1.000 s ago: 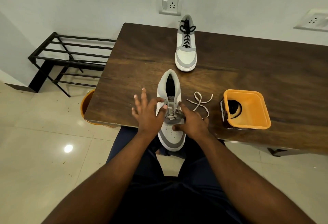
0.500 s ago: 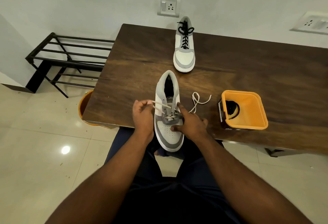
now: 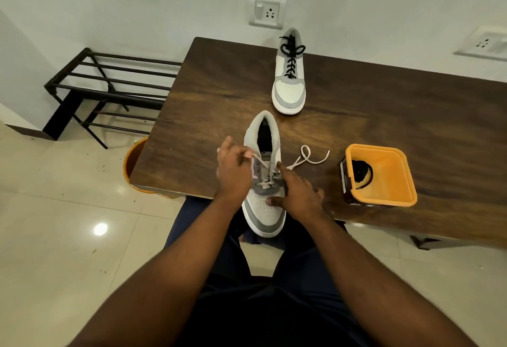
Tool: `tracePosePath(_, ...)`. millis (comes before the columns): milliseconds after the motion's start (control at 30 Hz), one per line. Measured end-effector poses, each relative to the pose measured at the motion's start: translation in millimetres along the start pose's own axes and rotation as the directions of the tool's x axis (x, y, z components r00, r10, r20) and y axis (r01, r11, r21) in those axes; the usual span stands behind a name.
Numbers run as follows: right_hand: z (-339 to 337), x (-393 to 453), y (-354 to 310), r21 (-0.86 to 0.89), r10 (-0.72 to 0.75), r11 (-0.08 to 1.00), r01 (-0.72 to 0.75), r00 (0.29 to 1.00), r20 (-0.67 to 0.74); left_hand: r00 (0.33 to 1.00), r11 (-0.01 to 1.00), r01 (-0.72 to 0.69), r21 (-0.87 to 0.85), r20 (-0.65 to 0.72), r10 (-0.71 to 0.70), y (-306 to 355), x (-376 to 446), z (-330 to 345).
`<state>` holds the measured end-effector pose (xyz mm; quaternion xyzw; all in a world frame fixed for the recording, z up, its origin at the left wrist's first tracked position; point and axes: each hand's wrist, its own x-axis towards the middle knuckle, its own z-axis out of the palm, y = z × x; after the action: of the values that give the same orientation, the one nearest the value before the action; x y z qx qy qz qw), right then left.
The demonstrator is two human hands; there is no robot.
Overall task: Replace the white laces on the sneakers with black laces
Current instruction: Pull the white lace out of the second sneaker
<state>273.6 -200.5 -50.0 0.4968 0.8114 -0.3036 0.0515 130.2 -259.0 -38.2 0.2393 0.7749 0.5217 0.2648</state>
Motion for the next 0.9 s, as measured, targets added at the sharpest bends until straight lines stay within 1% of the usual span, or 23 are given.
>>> tracePosePath(33,1,1,0,0.004,-0.004,1.000,0.004,1.000,0.003,0.975,0.921,0.155,-0.358,-0.093,-0.200,-3,-1,-5)
tracePosePath(67,1,1,1,0.002,-0.007,1.000,0.007,1.000,0.004,0.909,0.731,0.244,-0.637,-0.112,-0.401,-3,-1,-11)
tracePosePath(100,0,1,2,-0.003,-0.009,1.000,0.009,1.000,0.006,0.835,0.544,0.261,-0.798,-0.096,-0.541,-4,0,-16)
tracePosePath(133,1,1,1,-0.009,-0.009,1.000,0.009,1.000,0.010,0.792,0.459,0.224,-0.860,-0.114,-0.600,-6,2,-20)
tracePosePath(167,0,2,1,-0.019,-0.005,1.000,0.005,1.000,0.013,0.790,0.483,0.169,-0.859,-0.174,-0.587,-6,3,-22)
tracePosePath(200,0,2,1,-0.027,-0.001,1.000,0.001,1.000,0.015,0.825,0.593,0.110,-0.798,-0.260,-0.502,-5,2,-24)
tracePosePath(233,0,2,0,-0.031,0.004,1.000,-0.004,1.000,0.016,0.886,0.770,0.039,-0.636,-0.334,-0.321,-1,0,-23)
tracePosePath(267,0,2,0,-0.032,0.007,0.999,-0.006,1.000,0.017,0.943,0.931,-0.060,-0.360,-0.327,-0.066,4,-1,-21)
tracePosePath(300,0,2,0,-0.030,0.007,1.000,-0.007,1.000,0.016,0.963,0.983,-0.181,-0.043,-0.212,0.168,4,-1,-16)
tracePosePath(333,0,1,0,-0.026,0.005,1.000,-0.005,1.000,0.015,0.952,0.930,-0.286,0.233,-0.044,0.304,7,-2,-12)
tracePosePath(367,0,1,0,-0.021,0.002,1.000,-0.002,1.000,0.014,0.936,0.841,-0.347,0.415,0.108,0.334,10,-2,-8)
tracePosePath(400,-1,1,0,-0.018,0.000,1.000,0.000,1.000,0.012,0.930,0.769,-0.367,0.524,0.219,0.295,12,-2,-5)
tracePosePath(467,-1,2,0,-0.027,-0.001,1.000,0.001,1.000,0.008,0.919,0.672,-0.379,0.636,0.347,0.189,14,-3,-3)
tracePosePath(500,-1,2,0,-0.032,0.000,0.999,0.000,1.000,0.009,0.908,0.641,-0.398,0.656,0.380,0.175,12,-3,-2)
tracePosePath(533,0,2,0,-0.034,0.001,0.999,0.000,1.000,0.011,0.898,0.631,-0.420,0.652,0.401,0.183,10,-5,-1)
tracePosePath(567,1,2,0,-0.032,-0.001,0.999,0.001,1.000,0.012,0.893,0.639,-0.430,0.637,0.404,0.199,7,-6,-2)
tracePosePath(633,1,2,1,-0.026,-0.002,1.000,0.002,1.000,0.012,0.906,0.671,-0.405,0.621,0.370,0.205,2,-8,-5)
tracePosePath(700,2,2,1,-0.025,-0.002,1.000,0.003,1.000,0.008,0.921,0.671,-0.377,0.638,0.332,0.202,-1,-9,-7)
tracePosePath(733,2,2,1,-0.024,-0.003,1.000,0.003,1.000,0.005,0.919,0.661,-0.385,0.644,0.337,0.206,-2,-9,-7)
tracePosePath(800,2,2,1,-0.019,-0.003,1.000,0.003,1.000,0.005,0.890,0.632,-0.446,0.634,0.389,0.239,-3,-7,-8)
tracePosePath(867,2,3,1,-0.017,0.001,1.000,-0.001,1.000,0.007,0.863,0.576,-0.497,0.649,0.436,0.254,-3,-5,-6)
tracePosePath(900,2,3,1,-0.017,0.004,1.000,-0.003,1.000,0.009,0.862,0.545,-0.500,0.673,0.444,0.244,-1,-5,-5)
